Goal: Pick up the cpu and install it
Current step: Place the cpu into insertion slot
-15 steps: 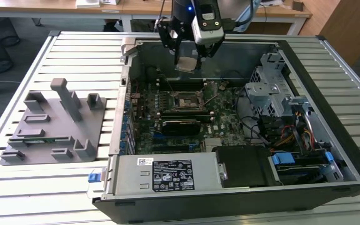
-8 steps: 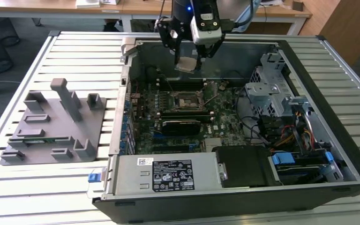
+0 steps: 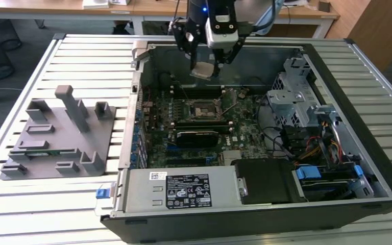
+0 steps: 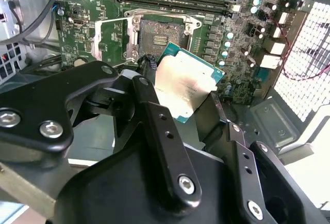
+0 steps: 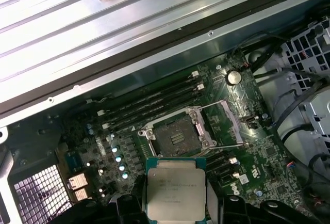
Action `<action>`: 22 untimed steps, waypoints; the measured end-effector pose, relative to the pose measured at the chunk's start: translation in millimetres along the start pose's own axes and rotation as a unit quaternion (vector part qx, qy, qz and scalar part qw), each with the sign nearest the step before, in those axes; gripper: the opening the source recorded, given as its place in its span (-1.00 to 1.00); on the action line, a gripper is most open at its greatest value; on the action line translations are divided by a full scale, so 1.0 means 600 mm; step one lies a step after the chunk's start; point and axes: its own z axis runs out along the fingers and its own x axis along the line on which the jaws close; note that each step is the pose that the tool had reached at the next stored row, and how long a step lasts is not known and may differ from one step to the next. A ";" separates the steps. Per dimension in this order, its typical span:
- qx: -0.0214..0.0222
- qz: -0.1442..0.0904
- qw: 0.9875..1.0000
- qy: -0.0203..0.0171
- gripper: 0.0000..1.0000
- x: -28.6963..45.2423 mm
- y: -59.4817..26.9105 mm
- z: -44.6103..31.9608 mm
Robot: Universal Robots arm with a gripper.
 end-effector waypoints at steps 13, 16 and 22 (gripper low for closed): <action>-0.001 0.091 0.996 -0.005 0.08 0.000 0.001 0.003; -0.002 0.116 0.993 -0.006 0.08 0.000 0.000 0.003; -0.003 0.166 0.986 -0.008 0.08 0.000 0.000 0.004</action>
